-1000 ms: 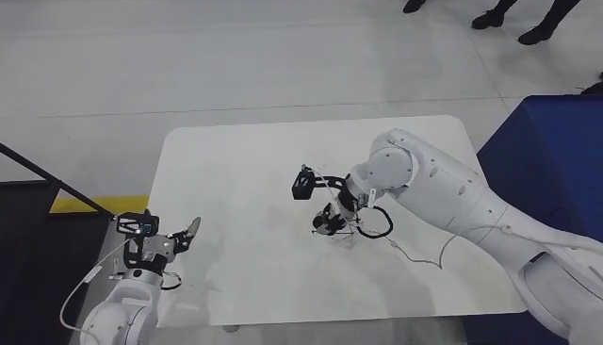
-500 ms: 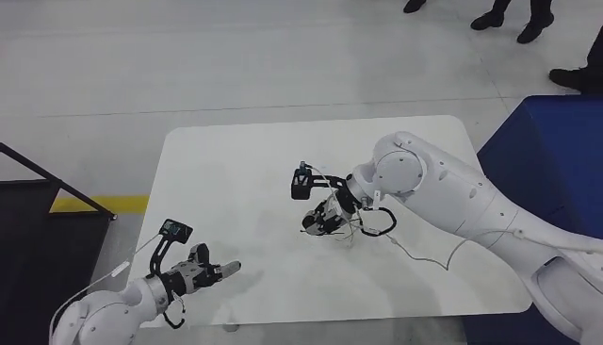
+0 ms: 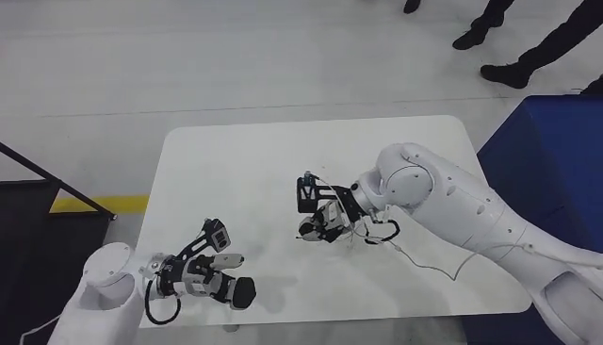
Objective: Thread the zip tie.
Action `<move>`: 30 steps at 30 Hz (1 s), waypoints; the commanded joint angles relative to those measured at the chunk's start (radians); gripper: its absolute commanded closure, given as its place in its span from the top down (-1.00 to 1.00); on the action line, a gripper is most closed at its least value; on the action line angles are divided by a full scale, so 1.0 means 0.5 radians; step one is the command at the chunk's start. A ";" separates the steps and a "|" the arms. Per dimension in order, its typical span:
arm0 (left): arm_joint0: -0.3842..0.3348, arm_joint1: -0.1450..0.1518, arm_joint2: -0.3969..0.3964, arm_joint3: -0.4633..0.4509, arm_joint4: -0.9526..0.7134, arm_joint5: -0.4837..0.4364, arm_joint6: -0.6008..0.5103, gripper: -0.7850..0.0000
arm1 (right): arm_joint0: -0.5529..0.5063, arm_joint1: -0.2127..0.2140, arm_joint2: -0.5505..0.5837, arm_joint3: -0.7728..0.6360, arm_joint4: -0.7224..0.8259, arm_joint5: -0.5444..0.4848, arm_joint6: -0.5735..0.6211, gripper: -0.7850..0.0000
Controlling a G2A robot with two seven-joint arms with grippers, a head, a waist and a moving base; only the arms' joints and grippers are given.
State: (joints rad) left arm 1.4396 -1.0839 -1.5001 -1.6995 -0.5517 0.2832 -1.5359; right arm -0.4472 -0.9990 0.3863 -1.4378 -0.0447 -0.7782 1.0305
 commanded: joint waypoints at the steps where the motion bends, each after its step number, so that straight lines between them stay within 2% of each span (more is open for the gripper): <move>1: 0.007 -0.006 0.014 -0.026 -0.058 -0.027 0.002 1.00 | -0.031 0.000 -0.017 -0.010 0.099 -0.033 -0.010 -1.00; 2: 0.014 -0.010 0.025 -0.034 -0.112 -0.070 0.018 1.00 | -0.025 0.000 -0.038 -0.012 0.144 -0.025 -0.002 -1.00; 4: 0.018 -0.019 0.043 -0.060 -0.092 -0.295 0.155 1.00 | 0.004 -0.003 -0.093 -0.020 0.244 0.006 0.029 -1.00; 7: 0.059 -0.035 0.087 -0.119 0.138 -0.814 0.479 1.00 | 0.061 -0.008 -0.198 -0.041 0.469 0.012 0.035 -1.00; 9: 0.086 -0.044 0.129 -0.127 0.235 -1.020 0.624 1.00 | 0.109 -0.009 -0.313 -0.062 0.664 0.033 0.057 -1.00; 11: 0.094 -0.045 0.156 -0.114 0.254 -1.017 0.638 1.00 | 0.165 -0.011 -0.379 -0.027 0.807 0.102 0.125 -1.00; 19: 0.103 -0.043 0.164 -0.141 0.313 -1.016 0.682 1.00 | 0.108 0.003 -0.321 -0.044 0.833 0.133 0.063 -1.00; 26: 0.149 -0.034 0.198 -0.235 0.623 -1.188 0.853 0.99 | 0.068 0.023 -0.232 -0.009 0.955 0.190 0.176 -1.00; 30: 0.165 -0.028 0.201 -0.256 0.673 -1.242 0.905 0.62 | 0.053 0.021 -0.193 0.009 1.039 0.231 0.253 -1.00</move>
State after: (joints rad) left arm 1.5204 -1.0989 -1.4005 -1.8260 -0.2178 -0.3349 -1.0832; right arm -0.4192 -0.9878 0.2857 -1.4354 0.4623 -0.6683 1.1478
